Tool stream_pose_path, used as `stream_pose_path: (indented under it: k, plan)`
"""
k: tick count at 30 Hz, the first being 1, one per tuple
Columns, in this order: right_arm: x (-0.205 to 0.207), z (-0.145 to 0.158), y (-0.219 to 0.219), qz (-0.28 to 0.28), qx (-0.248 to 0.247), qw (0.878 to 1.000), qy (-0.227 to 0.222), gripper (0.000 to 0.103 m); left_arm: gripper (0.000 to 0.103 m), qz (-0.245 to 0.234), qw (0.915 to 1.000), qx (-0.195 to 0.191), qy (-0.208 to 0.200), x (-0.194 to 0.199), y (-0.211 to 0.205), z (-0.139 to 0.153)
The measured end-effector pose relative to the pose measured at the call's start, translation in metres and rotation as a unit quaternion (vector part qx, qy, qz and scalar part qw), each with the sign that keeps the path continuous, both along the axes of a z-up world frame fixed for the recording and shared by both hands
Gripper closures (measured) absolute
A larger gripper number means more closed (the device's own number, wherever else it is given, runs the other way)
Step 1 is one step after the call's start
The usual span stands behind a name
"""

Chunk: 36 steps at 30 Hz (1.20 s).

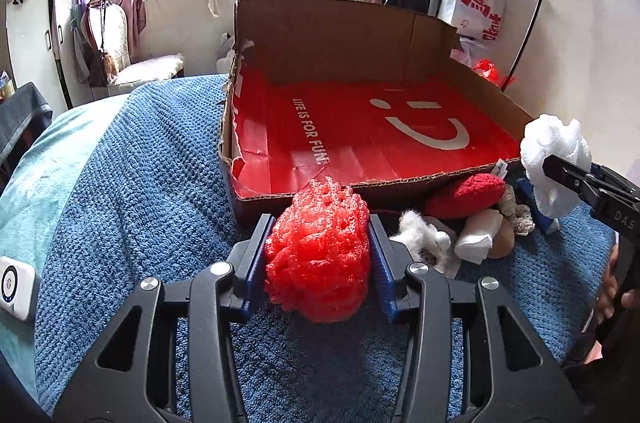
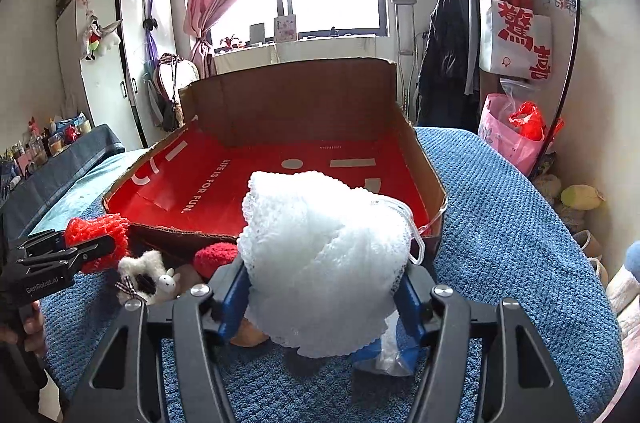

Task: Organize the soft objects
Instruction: 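Carry red sponge with left tool while right tool carries white puff into box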

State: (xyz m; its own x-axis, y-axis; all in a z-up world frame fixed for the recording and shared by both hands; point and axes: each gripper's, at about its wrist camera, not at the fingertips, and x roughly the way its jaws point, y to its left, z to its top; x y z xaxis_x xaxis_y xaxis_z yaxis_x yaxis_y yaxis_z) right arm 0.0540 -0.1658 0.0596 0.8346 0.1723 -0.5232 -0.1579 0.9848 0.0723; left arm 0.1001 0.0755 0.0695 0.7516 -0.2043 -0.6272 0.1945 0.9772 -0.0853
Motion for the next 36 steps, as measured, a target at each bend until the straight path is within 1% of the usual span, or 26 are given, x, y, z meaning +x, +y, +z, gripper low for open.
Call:
stream_pose_path:
  k: [5, 9, 13, 18, 21, 23, 27, 29, 32, 34, 36]
  plan:
    - [-0.001, 0.000, 0.001, 0.004, 0.003, 1.000, -0.001, 0.039, 0.060, -0.001, 1.0000, -0.006, -0.007, -0.004, 0.004, 0.008]
    - [-0.005, 0.007, 0.000, 0.006, 0.006, 1.000, -0.015, 0.039, 0.060, -0.005, 0.9997, -0.016, -0.017, -0.006, 0.009, 0.019]
    - [-0.005, 0.011, -0.002, 0.006, 0.007, 1.000, -0.024, 0.039, 0.060, 0.000, 0.9994, -0.016, -0.030, -0.008, 0.014, 0.027]
    - [-0.004, 0.010, -0.002, 0.010, 0.011, 1.000, -0.020, 0.039, 0.060, -0.001, 0.9994, -0.023, -0.027, -0.008, 0.018, 0.028]
    - [-0.002, 0.020, -0.002, 0.013, 0.005, 0.999, -0.034, 0.039, 0.060, -0.003, 0.9991, -0.024, -0.036, -0.006, 0.018, 0.036]
    - [0.003, 0.029, 0.000, 0.020, 0.002, 0.999, -0.045, 0.039, 0.060, -0.012, 0.9985, -0.026, -0.046, 0.000, 0.017, 0.047]
    - [0.041, 0.053, 0.006, 0.048, 0.002, 0.997, -0.053, 0.039, 0.060, -0.045, 0.9973, -0.035, -0.046, 0.036, 0.005, 0.068]
    - [0.069, 0.062, 0.013, 0.061, -0.006, 0.997, -0.045, 0.039, 0.060, -0.059, 0.9972, -0.025, -0.039, 0.062, -0.006, 0.074]
    - [0.118, 0.066, 0.025, 0.078, -0.021, 0.997, -0.020, 0.039, 0.060, -0.079, 0.9965, -0.003, -0.027, 0.102, -0.027, 0.078]
    - [0.153, 0.064, 0.033, 0.084, -0.029, 0.996, 0.007, 0.039, 0.060, -0.093, 0.9955, 0.009, -0.013, 0.127, -0.041, 0.077]
    - [0.185, 0.059, 0.037, 0.087, -0.027, 0.995, 0.034, 0.039, 0.060, -0.109, 0.9939, 0.017, 0.004, 0.151, -0.055, 0.074]
